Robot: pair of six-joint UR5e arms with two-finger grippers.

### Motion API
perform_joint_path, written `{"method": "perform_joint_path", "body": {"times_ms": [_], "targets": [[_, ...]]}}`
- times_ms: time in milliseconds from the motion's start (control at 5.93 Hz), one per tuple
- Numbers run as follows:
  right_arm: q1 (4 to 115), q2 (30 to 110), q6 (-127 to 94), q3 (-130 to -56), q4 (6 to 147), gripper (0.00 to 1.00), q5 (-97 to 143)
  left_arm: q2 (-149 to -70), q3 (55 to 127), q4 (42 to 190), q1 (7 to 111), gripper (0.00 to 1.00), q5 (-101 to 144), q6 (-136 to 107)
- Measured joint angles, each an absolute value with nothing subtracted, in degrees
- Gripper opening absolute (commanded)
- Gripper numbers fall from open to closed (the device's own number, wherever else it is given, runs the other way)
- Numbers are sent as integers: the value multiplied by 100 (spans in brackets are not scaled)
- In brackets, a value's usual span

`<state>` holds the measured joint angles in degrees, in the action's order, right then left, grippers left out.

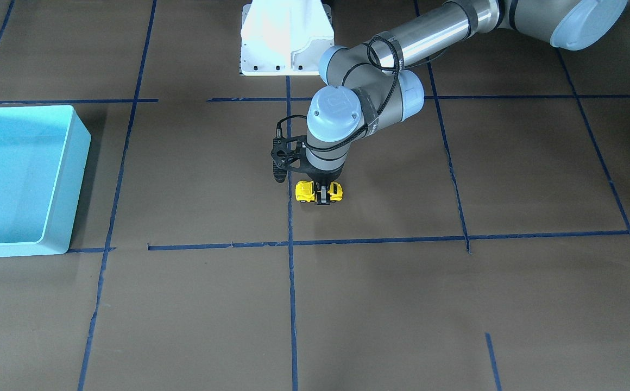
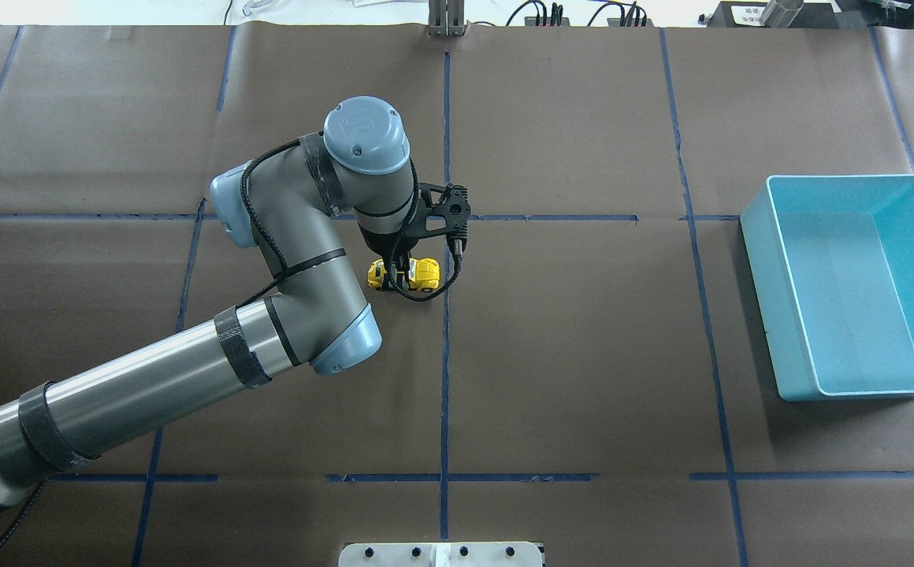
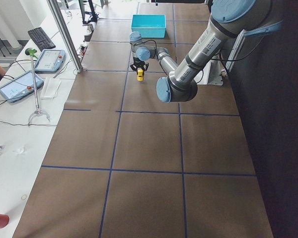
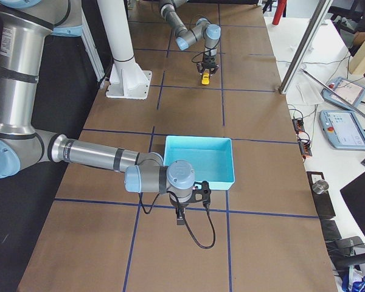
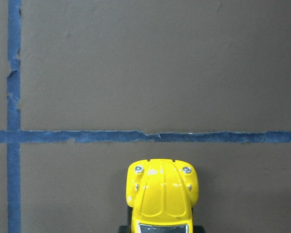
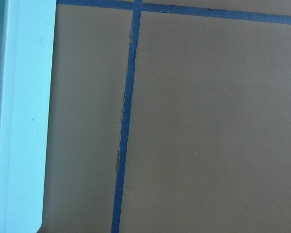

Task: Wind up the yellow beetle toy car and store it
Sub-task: 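Press the held car onto the table with the left gripper to wind it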

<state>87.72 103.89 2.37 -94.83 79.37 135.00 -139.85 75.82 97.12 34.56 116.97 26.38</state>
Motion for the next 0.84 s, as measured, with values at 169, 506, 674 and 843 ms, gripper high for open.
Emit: {"method": "perform_joint_path", "body": {"times_ms": [169, 506, 674, 843], "targets": [[8772, 10389, 237, -9483, 7936, 100, 13500, -13967, 7584, 9927, 3469, 0, 11698, 2684], [8772, 10389, 237, -9483, 7937, 100, 13500, -13900, 7579, 10269, 3484, 0, 11701, 2687], [8772, 10389, 238, -9484, 7937, 100, 13500, -13870, 7573, 10400, 3491, 0, 11708, 2671], [8771, 10388, 237, -9483, 7937, 100, 13500, -13833, 7570, 10499, 3498, 0, 11713, 2654]]}}
